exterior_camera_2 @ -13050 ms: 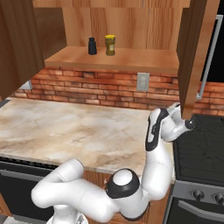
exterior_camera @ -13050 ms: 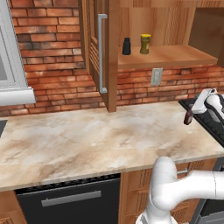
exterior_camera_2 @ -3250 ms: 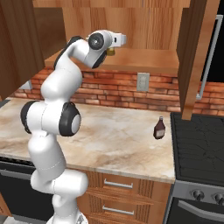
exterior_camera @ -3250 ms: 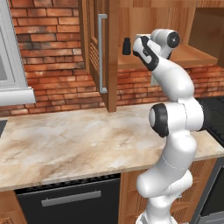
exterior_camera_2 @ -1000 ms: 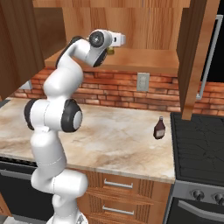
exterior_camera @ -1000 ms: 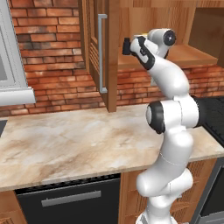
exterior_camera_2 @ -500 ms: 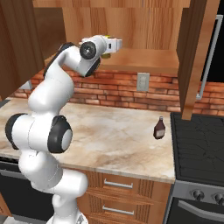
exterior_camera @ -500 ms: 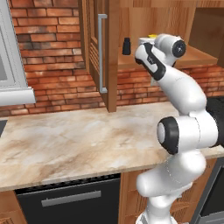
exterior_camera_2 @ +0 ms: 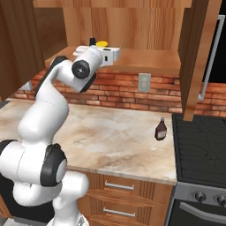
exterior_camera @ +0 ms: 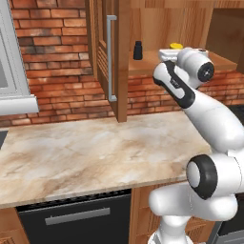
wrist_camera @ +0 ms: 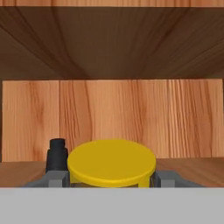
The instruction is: Collect the turmeric, ketchup, and shaker from the cabinet and place them next to the stove.
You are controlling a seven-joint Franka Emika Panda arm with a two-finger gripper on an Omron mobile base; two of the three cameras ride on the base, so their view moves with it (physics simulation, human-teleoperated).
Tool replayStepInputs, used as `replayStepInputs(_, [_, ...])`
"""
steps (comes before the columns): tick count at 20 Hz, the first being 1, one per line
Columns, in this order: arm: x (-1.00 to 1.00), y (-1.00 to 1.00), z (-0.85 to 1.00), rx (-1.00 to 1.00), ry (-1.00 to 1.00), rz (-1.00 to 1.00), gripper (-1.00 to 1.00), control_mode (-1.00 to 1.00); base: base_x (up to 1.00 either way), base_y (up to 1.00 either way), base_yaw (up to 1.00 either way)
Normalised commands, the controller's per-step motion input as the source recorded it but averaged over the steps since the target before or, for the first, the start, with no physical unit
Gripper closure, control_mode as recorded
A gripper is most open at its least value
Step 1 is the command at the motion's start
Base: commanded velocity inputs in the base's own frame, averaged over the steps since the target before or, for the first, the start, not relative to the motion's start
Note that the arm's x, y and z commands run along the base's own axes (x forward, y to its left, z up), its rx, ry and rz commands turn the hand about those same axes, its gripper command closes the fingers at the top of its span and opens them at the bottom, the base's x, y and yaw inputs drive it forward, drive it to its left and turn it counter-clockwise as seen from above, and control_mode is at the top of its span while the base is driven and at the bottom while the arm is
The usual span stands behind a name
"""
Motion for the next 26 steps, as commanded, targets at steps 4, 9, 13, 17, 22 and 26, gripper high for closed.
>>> replayStepInputs(4, [-0.98,-0.12,-0.14,0.0,-0.1,-0.01,1.0,-1.0,0.0,0.0,0.0])
replayStepInputs(9, [-0.99,-0.21,-0.24,0.0,-0.08,0.0,1.0,-1.0,0.0,0.0,0.0])
replayStepInputs(13, [-0.9,-0.26,-0.26,0.0,-0.04,0.0,1.0,-1.0,0.0,0.0,0.0])
replayStepInputs(17, [-0.63,-0.39,-0.29,0.0,0.0,0.0,1.0,-1.0,0.0,0.0,0.0])
replayStepInputs(22, [-0.4,-0.59,-0.26,0.0,0.0,0.01,1.0,-1.0,0.0,0.0,0.0])
replayStepInputs(26, [-0.18,-0.58,-0.42,0.0,0.07,0.02,1.0,-1.0,0.0,0.0,0.0])
